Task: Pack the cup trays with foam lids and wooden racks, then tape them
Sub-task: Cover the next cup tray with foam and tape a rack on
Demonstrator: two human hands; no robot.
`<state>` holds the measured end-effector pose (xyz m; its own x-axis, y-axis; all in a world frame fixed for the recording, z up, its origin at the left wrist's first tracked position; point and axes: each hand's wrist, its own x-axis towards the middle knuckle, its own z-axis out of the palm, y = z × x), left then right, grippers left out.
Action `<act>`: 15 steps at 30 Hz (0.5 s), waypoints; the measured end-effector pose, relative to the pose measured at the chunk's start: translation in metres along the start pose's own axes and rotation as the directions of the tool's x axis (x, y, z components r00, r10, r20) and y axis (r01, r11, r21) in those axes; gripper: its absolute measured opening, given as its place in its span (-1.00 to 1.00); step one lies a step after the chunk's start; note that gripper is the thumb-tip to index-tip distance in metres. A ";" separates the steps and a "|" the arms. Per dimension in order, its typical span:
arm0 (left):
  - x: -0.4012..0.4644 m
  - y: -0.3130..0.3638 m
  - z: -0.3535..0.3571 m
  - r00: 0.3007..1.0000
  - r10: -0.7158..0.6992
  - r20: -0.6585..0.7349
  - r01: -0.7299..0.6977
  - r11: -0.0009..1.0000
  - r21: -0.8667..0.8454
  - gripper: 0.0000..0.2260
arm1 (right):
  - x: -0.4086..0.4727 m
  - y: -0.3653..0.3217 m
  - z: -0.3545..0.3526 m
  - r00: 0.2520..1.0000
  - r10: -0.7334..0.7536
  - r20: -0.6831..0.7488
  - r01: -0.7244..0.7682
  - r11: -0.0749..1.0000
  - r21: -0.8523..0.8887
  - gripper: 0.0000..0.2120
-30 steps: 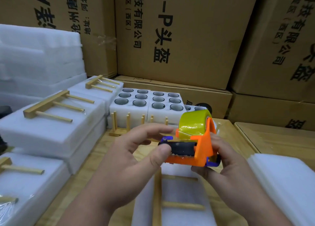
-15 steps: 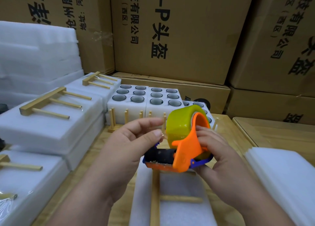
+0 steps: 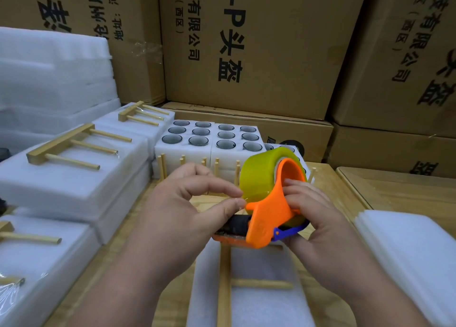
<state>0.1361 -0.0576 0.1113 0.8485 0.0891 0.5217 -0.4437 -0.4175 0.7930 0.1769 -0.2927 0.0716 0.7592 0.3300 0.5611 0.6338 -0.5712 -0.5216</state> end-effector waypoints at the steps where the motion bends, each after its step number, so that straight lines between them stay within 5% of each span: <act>1: 0.000 0.000 -0.001 0.999 0.033 -0.004 -0.033 0.999 0.042 -0.92 | 0.000 0.000 0.000 1.000 -0.001 0.014 0.001 1.000 -0.009 -0.51; 7: -0.004 0.002 -0.005 0.973 0.228 0.031 -0.230 0.957 0.178 -0.89 | -0.001 -0.001 -0.002 0.994 0.070 0.084 -0.068 0.997 -0.022 -0.60; 15: -0.002 0.000 -0.005 0.962 0.271 0.028 -0.271 0.940 0.208 -0.87 | -0.002 0.001 -0.004 0.988 0.101 0.117 -0.098 0.995 -0.033 -0.58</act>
<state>0.1325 -0.0534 0.1120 0.7039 -0.0527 0.7084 -0.5870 -0.6047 0.5383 0.1753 -0.2965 0.0723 0.8316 0.3562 0.4261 0.5511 -0.6252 -0.5526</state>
